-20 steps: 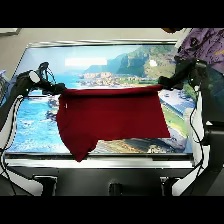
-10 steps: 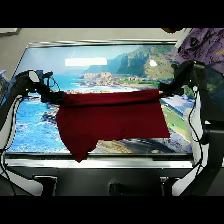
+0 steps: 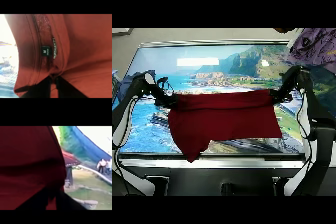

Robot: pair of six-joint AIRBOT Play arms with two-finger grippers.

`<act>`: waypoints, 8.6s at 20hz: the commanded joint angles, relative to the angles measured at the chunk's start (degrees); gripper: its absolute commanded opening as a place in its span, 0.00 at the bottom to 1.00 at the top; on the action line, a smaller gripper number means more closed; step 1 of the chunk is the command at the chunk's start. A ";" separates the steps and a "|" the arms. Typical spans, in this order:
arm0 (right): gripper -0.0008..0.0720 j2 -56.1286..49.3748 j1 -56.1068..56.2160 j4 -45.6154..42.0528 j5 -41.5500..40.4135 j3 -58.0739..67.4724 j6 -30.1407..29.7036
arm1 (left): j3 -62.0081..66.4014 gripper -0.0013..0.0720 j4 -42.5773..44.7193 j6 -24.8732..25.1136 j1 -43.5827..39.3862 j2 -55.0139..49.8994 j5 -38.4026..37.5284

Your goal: Fold the clothes and pants, and hang the long-sleeved shirts on hangers.

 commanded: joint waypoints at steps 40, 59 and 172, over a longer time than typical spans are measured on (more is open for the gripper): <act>0.53 31.39 -29.05 21.68 5.97 -42.38 -10.01 | -76.74 0.62 -37.40 2.25 1.05 49.00 15.50; 0.53 31.39 -29.05 20.87 5.92 -42.38 -9.99 | -76.48 0.89 -34.69 -4.28 -5.22 48.94 21.05; 0.05 22.99 -11.91 21.35 12.61 -30.73 -9.75 | -4.98 0.05 -10.99 -1.81 -4.35 17.84 11.85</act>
